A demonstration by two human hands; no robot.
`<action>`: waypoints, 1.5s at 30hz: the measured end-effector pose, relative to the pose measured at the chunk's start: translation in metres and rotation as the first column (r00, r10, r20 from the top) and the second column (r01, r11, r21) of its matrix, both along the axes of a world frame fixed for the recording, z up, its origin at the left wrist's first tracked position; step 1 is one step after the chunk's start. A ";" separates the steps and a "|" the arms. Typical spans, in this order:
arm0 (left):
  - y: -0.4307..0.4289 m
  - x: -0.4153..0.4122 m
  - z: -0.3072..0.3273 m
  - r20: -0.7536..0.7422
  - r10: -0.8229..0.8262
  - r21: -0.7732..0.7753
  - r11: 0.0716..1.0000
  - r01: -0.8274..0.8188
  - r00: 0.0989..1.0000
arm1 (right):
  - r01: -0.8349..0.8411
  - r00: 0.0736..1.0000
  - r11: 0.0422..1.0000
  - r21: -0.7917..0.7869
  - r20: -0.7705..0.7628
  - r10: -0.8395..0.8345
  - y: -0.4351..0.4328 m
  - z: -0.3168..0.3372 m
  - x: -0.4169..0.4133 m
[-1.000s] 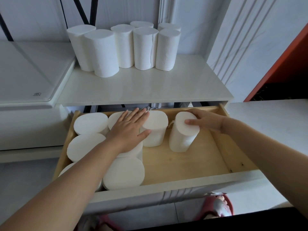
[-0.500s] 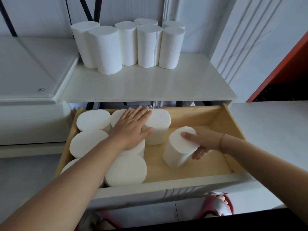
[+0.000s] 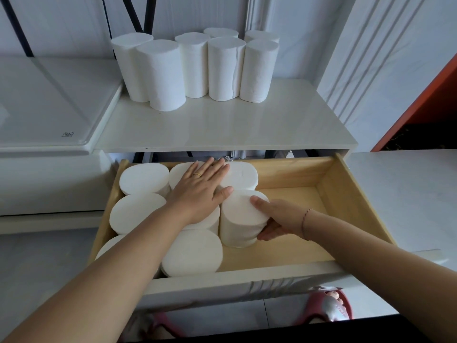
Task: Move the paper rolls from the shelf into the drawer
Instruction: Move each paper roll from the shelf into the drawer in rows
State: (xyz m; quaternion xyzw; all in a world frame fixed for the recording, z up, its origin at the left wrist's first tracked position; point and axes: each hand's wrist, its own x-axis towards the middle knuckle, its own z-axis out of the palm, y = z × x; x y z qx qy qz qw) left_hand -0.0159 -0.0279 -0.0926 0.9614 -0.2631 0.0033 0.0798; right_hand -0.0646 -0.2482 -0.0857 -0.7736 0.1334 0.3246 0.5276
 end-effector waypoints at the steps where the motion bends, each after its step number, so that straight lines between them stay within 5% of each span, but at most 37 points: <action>1: 0.000 0.000 0.000 0.001 -0.002 -0.002 1.000 0.002 1.000 | -0.003 1.000 1.000 0.000 -0.002 0.003 0.001 -0.001 0.001; 14: 0.002 0.001 0.000 0.008 -0.011 0.008 1.000 0.010 1.000 | -0.060 0.997 0.998 0.021 0.045 0.059 0.009 0.005 0.008; 24: -0.004 -0.001 0.002 -0.016 0.037 0.050 0.998 -0.036 0.999 | -0.171 0.978 0.979 -0.113 0.098 0.183 0.013 0.010 0.008; 26: -0.001 -0.002 0.003 -0.033 0.023 0.026 0.999 -0.023 0.999 | -0.277 0.939 0.883 -0.378 0.089 0.333 0.014 0.022 0.011; 27: 0.002 -0.002 0.003 -0.039 0.018 0.010 1.000 -0.018 0.999 | -0.295 0.898 0.747 -0.596 0.093 0.429 0.014 0.031 0.015; 29: 0.011 -0.002 0.005 -0.043 0.006 -0.004 1.000 -0.006 0.999 | -0.118 0.825 0.478 -0.871 0.182 0.535 0.015 0.051 0.029; 30: 0.017 0.000 0.006 -0.041 -0.003 0.001 1.000 0.003 0.999 | 0.006 0.794 0.476 -0.879 0.294 0.533 0.018 0.061 0.036; 32: 0.030 0.003 0.009 -0.029 -0.020 0.022 1.000 0.021 0.999 | 0.172 0.706 0.687 -0.706 0.574 0.414 0.031 0.078 0.053; 35: 0.046 0.008 0.011 -0.022 -0.032 0.042 0.999 0.033 0.999 | 0.111 0.580 0.915 -0.387 0.773 0.256 0.066 0.085 0.087; 40: 0.060 0.015 0.008 0.018 -0.018 0.035 0.999 0.017 1.000 | 0.038 0.662 0.993 -0.111 0.747 0.058 0.125 0.068 0.144; 45: 0.064 0.019 0.003 0.013 0.066 -0.015 0.998 -0.065 0.998 | 0.068 0.655 0.997 -0.020 0.755 -0.029 0.166 0.063 0.193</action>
